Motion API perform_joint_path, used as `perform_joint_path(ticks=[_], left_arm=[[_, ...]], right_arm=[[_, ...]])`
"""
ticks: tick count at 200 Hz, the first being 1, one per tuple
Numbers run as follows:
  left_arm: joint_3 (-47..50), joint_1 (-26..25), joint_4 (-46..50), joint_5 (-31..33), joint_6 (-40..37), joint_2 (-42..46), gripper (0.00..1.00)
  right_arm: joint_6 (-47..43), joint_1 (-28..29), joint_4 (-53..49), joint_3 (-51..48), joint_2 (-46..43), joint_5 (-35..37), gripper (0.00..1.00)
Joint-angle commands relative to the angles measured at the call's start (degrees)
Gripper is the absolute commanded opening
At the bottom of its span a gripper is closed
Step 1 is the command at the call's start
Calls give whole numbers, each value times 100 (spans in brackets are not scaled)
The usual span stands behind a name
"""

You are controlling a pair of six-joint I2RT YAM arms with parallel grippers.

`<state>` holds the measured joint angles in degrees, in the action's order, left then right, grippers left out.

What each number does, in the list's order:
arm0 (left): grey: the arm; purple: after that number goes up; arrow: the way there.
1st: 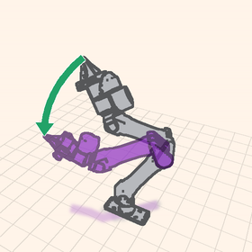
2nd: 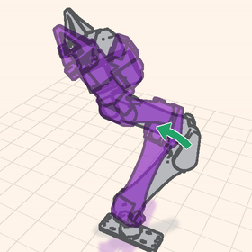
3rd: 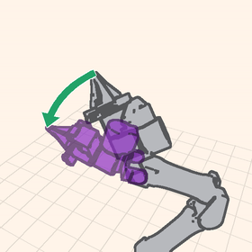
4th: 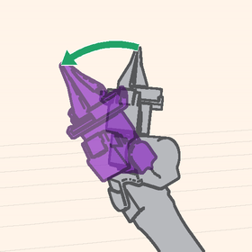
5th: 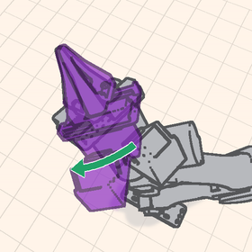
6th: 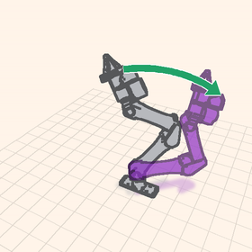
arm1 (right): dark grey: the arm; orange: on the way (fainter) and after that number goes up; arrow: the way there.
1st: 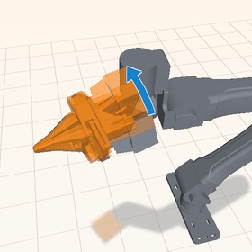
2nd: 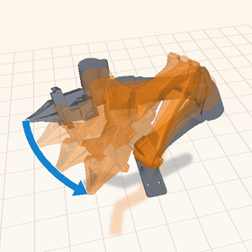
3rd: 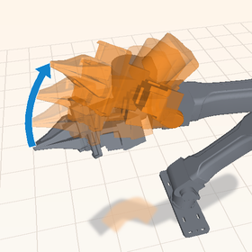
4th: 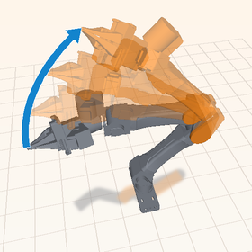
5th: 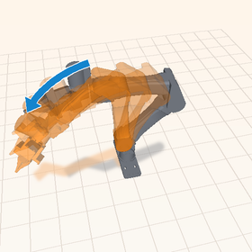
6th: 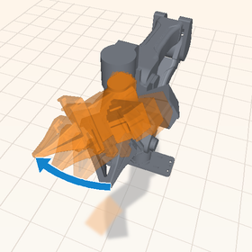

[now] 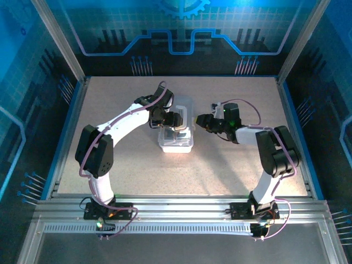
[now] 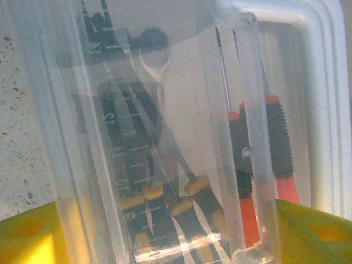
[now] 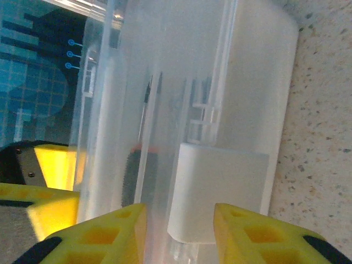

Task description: Pack the tool kit

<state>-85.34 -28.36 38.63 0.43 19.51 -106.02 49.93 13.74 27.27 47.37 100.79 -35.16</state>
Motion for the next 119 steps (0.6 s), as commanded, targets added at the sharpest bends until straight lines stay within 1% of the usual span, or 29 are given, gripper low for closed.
perform_joint_path(ticks=[1,9,21,36,48,62,91,106,119], left_arm=[[501,-62,824,80,-346,-565,58],[501,-61,829,74,-335,-571,58],[501,-61,821,36,-325,-562,57],[498,-60,800,-6,-325,-553,57],[490,-60,789,-36,-325,-552,57],[469,-64,779,-96,-312,-560,57],[463,-60,725,-187,-307,-552,57],[465,-60,681,-281,-299,-560,57],[472,-76,638,-316,-281,-601,56]], right_arm=[[36,-234,196,-128,-206,-139,38],[22,-261,126,-130,-172,-106,37],[-53,-260,-56,-106,-103,-4,33],[-50,-246,-152,-78,44,83,25],[5,-206,-90,-25,222,89,16],[37,-153,-70,78,429,78,10],[142,-48,156,205,846,48,8],[168,2,399,245,1057,-113,9],[165,24,475,251,1109,-132,8]])
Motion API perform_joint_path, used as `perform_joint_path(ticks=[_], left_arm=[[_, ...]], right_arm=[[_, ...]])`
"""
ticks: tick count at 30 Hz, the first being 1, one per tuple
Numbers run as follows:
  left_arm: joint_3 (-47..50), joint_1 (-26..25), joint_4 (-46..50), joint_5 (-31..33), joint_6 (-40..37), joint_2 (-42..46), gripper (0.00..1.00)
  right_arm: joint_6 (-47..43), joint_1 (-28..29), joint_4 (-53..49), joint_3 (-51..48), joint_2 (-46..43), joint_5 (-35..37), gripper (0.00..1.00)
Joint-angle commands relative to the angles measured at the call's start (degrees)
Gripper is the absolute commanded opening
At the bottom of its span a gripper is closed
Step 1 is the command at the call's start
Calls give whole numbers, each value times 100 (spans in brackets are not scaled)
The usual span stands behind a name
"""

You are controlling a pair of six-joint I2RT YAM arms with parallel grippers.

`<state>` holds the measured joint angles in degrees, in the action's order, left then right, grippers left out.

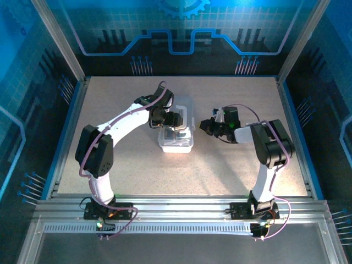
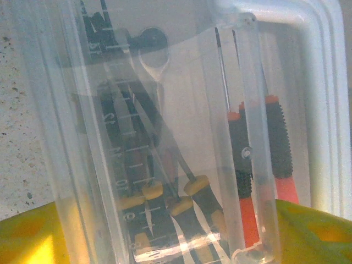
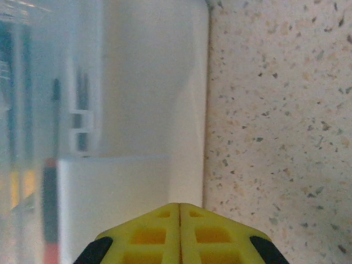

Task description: Pack the tool kit

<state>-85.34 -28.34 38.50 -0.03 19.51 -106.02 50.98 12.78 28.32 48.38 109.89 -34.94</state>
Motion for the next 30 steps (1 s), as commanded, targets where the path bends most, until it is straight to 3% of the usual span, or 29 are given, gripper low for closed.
perform_joint_path(ticks=[1,10,24,30], left_arm=[[469,-77,650,-270,-281,-607,56],[501,-103,538,-378,-252,-683,56],[427,-325,283,-709,-125,-842,55],[383,-490,25,-728,199,-705,57]], right_arm=[[60,120,370,150,200,-154,8],[-34,170,178,251,163,-93,8],[58,718,126,592,480,109,9],[-144,212,-264,-118,-429,529,10]])
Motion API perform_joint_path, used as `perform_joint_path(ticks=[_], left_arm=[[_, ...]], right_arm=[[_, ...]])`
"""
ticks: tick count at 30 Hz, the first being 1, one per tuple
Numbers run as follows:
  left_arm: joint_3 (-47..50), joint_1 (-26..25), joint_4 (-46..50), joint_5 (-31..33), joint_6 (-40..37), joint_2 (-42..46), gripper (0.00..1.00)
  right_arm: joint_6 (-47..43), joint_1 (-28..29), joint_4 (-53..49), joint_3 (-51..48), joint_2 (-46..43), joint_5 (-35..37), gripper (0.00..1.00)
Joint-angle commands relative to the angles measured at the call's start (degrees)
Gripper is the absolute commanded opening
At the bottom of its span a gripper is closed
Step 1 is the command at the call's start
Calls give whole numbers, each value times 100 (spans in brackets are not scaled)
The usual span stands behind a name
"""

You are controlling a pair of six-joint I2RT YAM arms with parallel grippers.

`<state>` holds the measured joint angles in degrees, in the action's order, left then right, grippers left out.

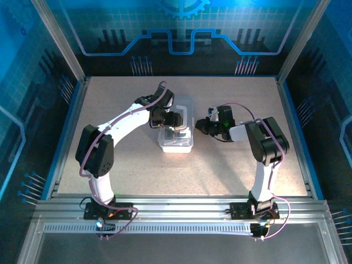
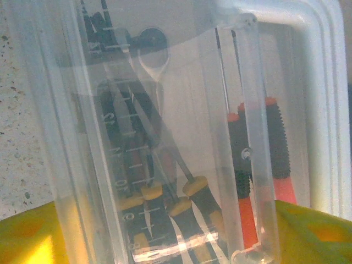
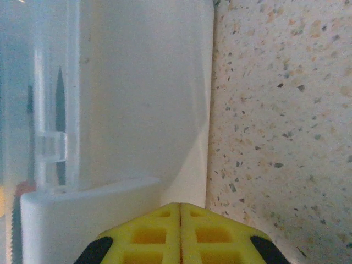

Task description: Pack the tool kit

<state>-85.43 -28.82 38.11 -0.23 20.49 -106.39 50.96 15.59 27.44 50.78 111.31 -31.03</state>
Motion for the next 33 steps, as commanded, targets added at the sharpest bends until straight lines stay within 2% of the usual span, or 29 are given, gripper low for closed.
perform_joint_path(ticks=[1,4,8,11,12,17,19,22,23,24,28,30,33], left_arm=[[371,-480,3,-706,190,-640,57],[175,-597,-21,-610,368,-596,62],[-15,-640,125,-327,452,-426,77],[-148,-636,293,-85,425,-268,91],[-194,-640,335,-80,427,-192,99],[-378,-629,334,139,504,347,99],[-454,-626,338,339,460,671,99],[-389,-660,220,634,427,1402,99],[-251,-755,44,821,369,1738,99],[-6,-899,-229,1069,237,2136,99],[1299,-1236,-1346,1855,-20,3474,99],[2270,-1268,-2080,2171,-173,4097,99],[3127,-1400,-2159,3237,-110,4609,99]], right_arm=[[-188,-181,-293,-460,-753,195,11],[-508,-593,-926,-797,-1472,582,11],[-885,-1051,-1701,-1107,-2323,1104,9],[-1009,-1397,-2030,-1237,-2847,1083,10],[-1064,-1471,-2170,-1223,-3038,1103,10],[-1228,-1579,-2766,-1013,-3740,1121,17],[-1270,-1579,-2951,-934,-4017,1075,24],[-1357,-1576,-3266,-852,-4572,1055,50],[-1395,-1568,-3403,-830,-4806,1079,62],[-1512,-1526,-3547,-796,-5055,1139,98],[-2139,-975,-4312,-539,-5951,1987,100],[-2131,-643,-4295,-704,-6397,2463,100],[-2594,-627,-3922,-1251,-6916,2756,100]])
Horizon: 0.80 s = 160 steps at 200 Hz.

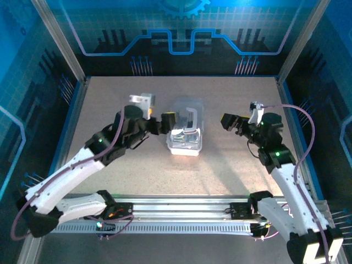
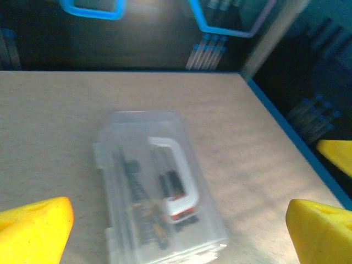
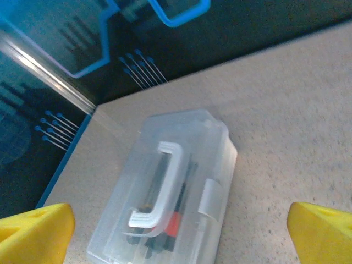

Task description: Pack the tool kit

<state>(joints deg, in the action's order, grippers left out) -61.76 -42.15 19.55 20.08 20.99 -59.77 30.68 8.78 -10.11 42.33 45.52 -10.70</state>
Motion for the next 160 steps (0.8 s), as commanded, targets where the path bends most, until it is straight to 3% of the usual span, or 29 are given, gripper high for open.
perform_joint_path(ticks=[1,12,21,38,55,70,85,108,123,135,148,160], left_arm=[[892,-73,-149,1453,-89,10,99],[1145,-68,39,1924,78,141,99],[1431,-73,-53,2172,42,298,99],[2249,-45,-1062,2604,-342,648,99],[3210,129,-2855,2678,-1315,829,99],[3864,311,-4111,2761,-2110,872,99],[4282,706,-4746,2734,-2230,852,99],[4624,1403,-5293,2654,-2212,636,99],[4742,1634,-5823,2573,-2821,401,99],[4943,1921,-6782,2423,-3302,55,99],[5078,2311,-7466,2358,-3107,-344,99],[5100,2770,-7550,1802,-2692,-652,99]], right_arm=[[-577,54,-161,-574,-492,1119,100],[-293,51,-37,-961,-794,1890,100],[-188,49,539,-1427,-1080,2013,100],[-1117,62,2767,-2621,-1433,1035,100],[-2773,89,4423,-3302,-1331,26,100],[-3320,90,4189,-3201,-1153,3,100],[-3433,94,3829,-2979,-913,127,100],[-3540,87,4191,-2961,-440,82,100],[-3580,84,4408,-2947,-123,110,100],[-3630,88,4531,-2934,98,94,100],[-3622,47,4617,-2918,301,133,100],[-3626,-85,4661,-2884,459,100,100]])
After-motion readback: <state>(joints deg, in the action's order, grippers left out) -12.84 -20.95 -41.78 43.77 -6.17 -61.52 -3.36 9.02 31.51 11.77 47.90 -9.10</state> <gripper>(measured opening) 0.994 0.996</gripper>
